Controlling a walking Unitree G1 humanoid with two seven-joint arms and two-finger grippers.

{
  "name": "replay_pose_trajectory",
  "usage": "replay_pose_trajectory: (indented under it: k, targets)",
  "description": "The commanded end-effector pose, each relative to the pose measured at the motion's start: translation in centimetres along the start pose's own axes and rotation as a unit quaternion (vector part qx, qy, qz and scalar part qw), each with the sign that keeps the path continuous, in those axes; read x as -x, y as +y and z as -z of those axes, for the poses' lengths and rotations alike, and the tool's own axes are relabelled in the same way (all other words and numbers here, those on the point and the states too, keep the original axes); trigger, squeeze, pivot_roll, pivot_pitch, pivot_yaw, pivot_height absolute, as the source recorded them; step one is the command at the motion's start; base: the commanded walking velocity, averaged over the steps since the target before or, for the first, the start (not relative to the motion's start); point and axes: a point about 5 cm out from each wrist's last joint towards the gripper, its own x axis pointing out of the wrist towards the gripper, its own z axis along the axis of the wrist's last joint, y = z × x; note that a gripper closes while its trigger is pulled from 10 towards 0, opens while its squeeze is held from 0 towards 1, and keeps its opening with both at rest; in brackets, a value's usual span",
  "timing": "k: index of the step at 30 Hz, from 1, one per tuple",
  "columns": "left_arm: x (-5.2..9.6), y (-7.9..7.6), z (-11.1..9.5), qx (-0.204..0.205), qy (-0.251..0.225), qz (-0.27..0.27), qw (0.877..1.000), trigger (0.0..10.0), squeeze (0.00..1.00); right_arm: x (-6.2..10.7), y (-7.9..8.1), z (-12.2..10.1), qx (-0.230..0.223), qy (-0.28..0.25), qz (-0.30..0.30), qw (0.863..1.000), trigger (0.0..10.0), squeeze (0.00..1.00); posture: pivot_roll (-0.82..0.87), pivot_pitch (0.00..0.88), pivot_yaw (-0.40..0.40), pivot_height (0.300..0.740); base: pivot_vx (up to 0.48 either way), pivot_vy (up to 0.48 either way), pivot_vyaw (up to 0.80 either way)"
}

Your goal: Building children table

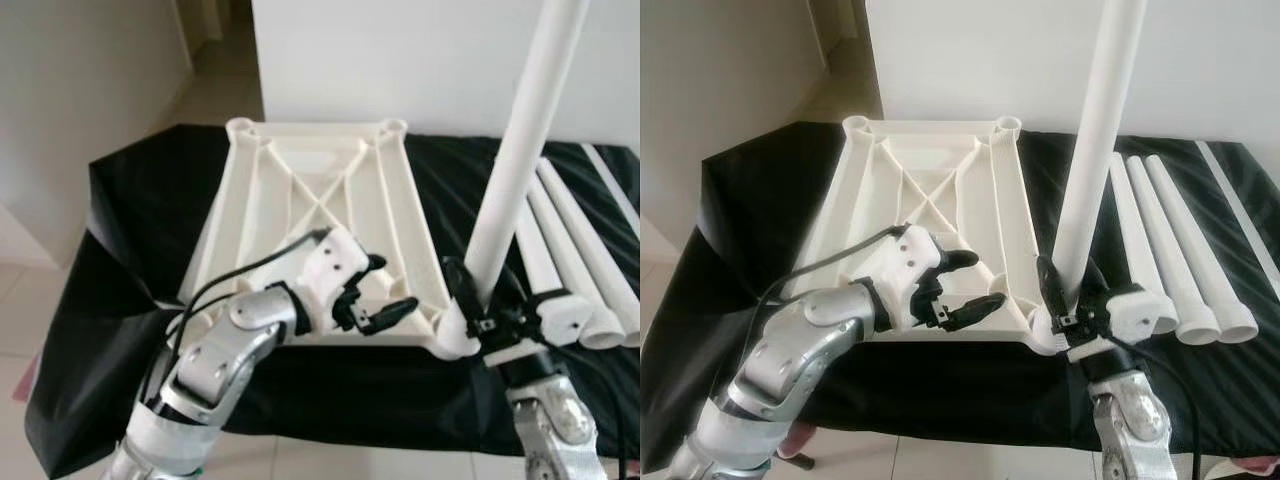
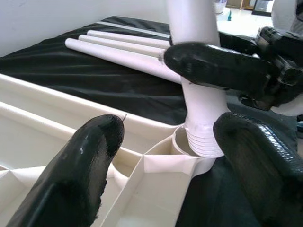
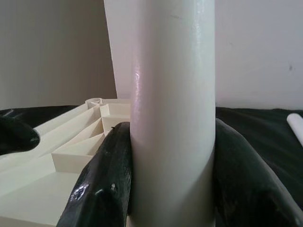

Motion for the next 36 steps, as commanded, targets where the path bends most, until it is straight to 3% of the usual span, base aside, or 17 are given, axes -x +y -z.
replay_pose_trajectory:
  k: [1,6,9,11,12,13,14,17,24,29,36]
  targets:
    - [0.1,0.2,0.0,-0.005,0.001,0.000,1.000,10.0,0.00,-0.2,-0.6,-0.5,0.002,0.001,0.015,1.000,10.0,0.00,-0.06,0.060,0.029,0.740,0.000,0.000,0.00]
    - [-0.1,0.6,-0.1,-0.006,-0.002,-0.009,1.000,10.0,0.00,-1.0,-0.8,-2.0,0.009,-0.020,0.005,1.000,10.0,0.00,-0.06,0.061,0.027,0.740,0.000,0.000,0.00]
    - [-0.9,1.9,0.3,-0.015,0.023,-0.047,0.999,10.0,0.00,-1.7,-1.0,-2.6,0.011,-0.019,-0.006,1.000,10.0,0.00,-0.06,0.059,0.024,0.740,0.000,0.000,0.00]
    - [-1.6,3.5,0.6,-0.021,0.052,-0.097,0.994,10.0,0.00,-2.0,-1.2,-2.6,0.023,-0.006,-0.021,0.999,10.0,0.00,-0.06,0.057,0.019,0.740,0.000,0.000,0.00]
    - [-1.6,3.5,0.6,-0.021,0.052,-0.097,0.994,10.0,0.00,-2.0,-1.2,-2.6,0.023,-0.006,-0.021,0.999,10.0,0.00,-0.06,0.057,0.019,0.740,0.000,0.000,0.00]
    - [-2.2,4.9,0.4,-0.010,0.058,-0.135,0.989,10.0,0.00,-2.4,-1.2,-2.6,0.025,0.006,-0.042,0.999,10.0,0.00,-0.06,0.053,0.018,0.740,0.000,0.000,0.00]
    - [-2.2,4.9,0.4,-0.010,0.058,-0.135,0.989,10.0,0.00,-2.4,-1.2,-2.6,0.025,0.006,-0.042,0.999,10.0,0.00,-0.06,0.053,0.018,0.740,0.000,0.000,0.00]
    - [-2.7,6.5,-0.5,0.009,0.046,-0.171,0.984,10.0,0.00,-2.8,-0.8,-2.6,0.020,0.025,-0.079,0.996,10.0,0.00,-0.07,0.049,0.015,0.740,0.000,0.000,0.00]
    - [-3.5,8.2,-2.5,0.011,0.034,-0.191,0.981,10.0,0.00,-3.3,-0.2,-2.2,0.003,0.043,-0.108,0.993,10.0,0.00,-0.06,0.042,0.008,0.740,0.000,0.000,0.00]
    - [-4.1,8.9,-3.8,0.023,0.026,-0.204,0.978,10.0,0.00,-3.4,0.3,-1.8,-0.003,0.058,-0.128,0.990,10.0,0.00,-0.06,0.041,0.004,0.740,0.000,0.000,0.00]
    - [-4.8,8.6,-5.5,0.032,0.000,-0.191,0.981,10.0,0.00,-3.6,0.7,-1.3,-0.006,0.076,-0.146,0.986,10.0,0.00,-0.05,0.040,0.000,0.740,0.000,0.000,0.00]
